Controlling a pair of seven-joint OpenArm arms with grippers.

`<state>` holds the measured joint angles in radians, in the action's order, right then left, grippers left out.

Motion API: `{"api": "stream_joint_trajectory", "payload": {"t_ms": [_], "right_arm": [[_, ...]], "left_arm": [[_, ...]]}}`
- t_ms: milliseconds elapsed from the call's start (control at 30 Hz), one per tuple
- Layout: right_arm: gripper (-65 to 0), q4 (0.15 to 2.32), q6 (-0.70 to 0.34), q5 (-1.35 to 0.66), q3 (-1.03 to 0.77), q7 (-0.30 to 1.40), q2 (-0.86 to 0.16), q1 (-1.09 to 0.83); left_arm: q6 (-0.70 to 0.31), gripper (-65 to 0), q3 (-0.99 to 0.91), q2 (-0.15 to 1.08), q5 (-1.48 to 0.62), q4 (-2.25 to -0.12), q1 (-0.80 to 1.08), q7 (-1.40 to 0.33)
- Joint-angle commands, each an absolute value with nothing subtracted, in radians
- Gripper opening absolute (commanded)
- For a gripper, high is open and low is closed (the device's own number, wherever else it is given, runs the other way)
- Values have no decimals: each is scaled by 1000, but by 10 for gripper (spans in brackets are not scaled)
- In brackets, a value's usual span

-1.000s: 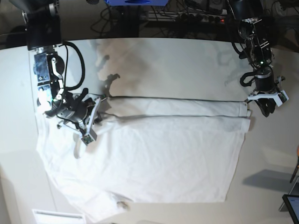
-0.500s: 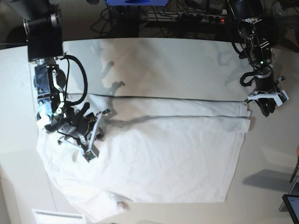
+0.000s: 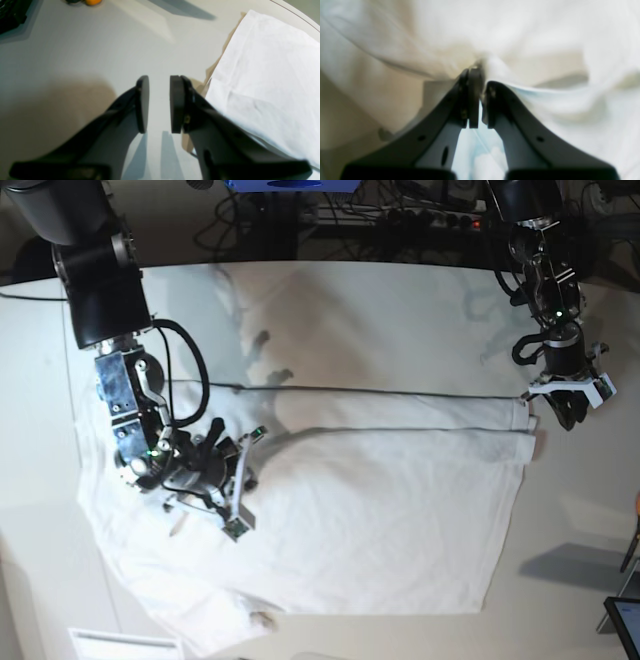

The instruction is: Fold the T-shirt properly

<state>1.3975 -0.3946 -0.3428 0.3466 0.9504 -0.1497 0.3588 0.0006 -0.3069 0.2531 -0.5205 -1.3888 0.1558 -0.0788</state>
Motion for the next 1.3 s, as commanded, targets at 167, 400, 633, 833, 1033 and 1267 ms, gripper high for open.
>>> {"api": "stream_joint_trajectory", "payload": {"t_ms": [167,400,633,833,1033,1267], "right_arm": [[-609,1322,-390,-349,435,868,-154,440],[-383,1294,-387,-323,432,779,-156,449],[-255,1297,-389,-176,420,628,-134,453],[-260,1406,-357,8,269,553,-133,383],[-260,1635,-303,157,127,559,-130,186],[-257,1807,-303,159,-19,638,-127,-27]], "left_arm": [[2,-502,-314,269,-519,-1409,148,-53],[2,-502,-311,269,-518,-1409,148,-54],[2,-502,-300,269,-516,-1440,147,-58],[2,-502,-225,275,-513,-1535,166,-51],[-54,-506,-111,274,-453,-1592,203,-51],[-74,-507,-79,234,-308,-1592,278,-50]]}}
